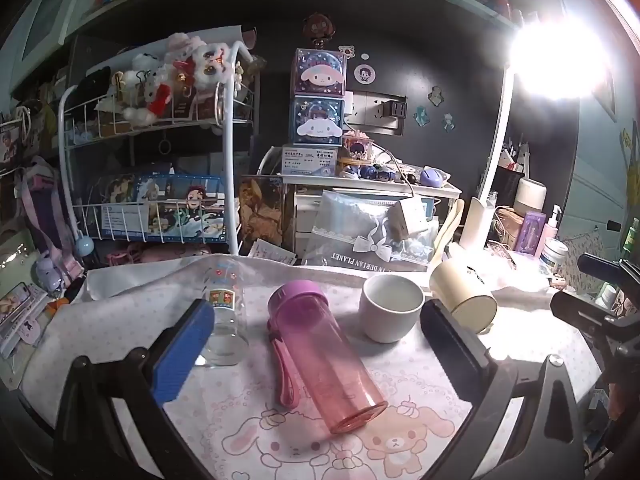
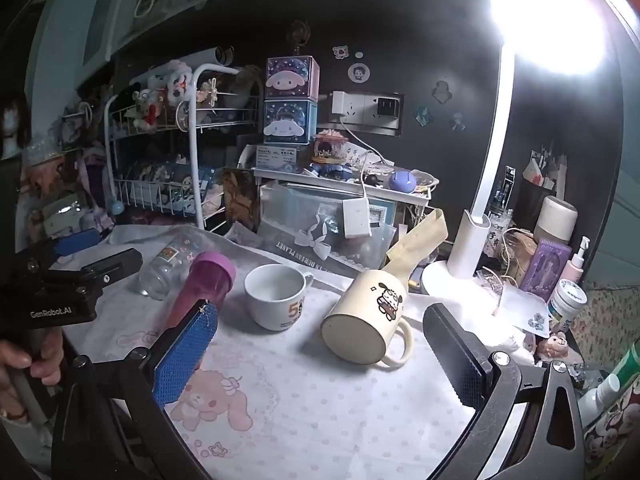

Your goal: Flip cup upright

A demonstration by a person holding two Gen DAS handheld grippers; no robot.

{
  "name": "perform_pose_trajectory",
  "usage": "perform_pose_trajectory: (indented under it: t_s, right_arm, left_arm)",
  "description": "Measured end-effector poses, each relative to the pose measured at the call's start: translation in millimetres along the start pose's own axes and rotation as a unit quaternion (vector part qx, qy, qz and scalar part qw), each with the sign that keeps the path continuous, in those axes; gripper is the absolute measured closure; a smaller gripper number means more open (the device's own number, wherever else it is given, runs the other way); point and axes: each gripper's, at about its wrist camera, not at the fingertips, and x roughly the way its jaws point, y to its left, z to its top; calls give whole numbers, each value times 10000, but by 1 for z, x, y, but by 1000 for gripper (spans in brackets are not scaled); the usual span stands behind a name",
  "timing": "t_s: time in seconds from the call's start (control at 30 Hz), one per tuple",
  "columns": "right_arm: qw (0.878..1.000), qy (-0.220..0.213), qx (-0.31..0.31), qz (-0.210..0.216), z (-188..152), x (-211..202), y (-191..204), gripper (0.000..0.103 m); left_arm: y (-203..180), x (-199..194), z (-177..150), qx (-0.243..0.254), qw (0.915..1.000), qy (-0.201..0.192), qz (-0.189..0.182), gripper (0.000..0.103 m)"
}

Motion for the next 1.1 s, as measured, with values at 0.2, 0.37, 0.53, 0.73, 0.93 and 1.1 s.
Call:
perform_pose_trajectory:
  t_s: [0.2, 0.37, 0.53, 0.73, 0.93, 1.1]
  right_arm:
    - [9998, 68, -153, -106, 0, 2, 0, 1]
    - [9998, 74, -163, -123, 0, 2, 0, 1]
    - [9998, 79, -133, -129, -1, 3, -2, 1]
    - [9998, 78, -125, -128, -1, 5, -3, 1]
    - [9999, 75, -103, -101, -1, 4, -5, 1]
    - [9999, 87, -85, -100, 0, 3, -4, 1]
  left_arm:
    - [-1, -1, 0, 88, 9999, -94, 42, 1]
    - [-1, 0, 0, 87, 9999, -80, 25, 1]
    - [-1, 0, 0, 95, 9999, -77, 33, 1]
    - [-4, 5, 0, 92, 9999, -74, 23, 1]
    - [-4, 5, 0, 94, 9999, -66, 28, 1]
    - [-3, 4, 0, 90, 9999, -68, 24, 1]
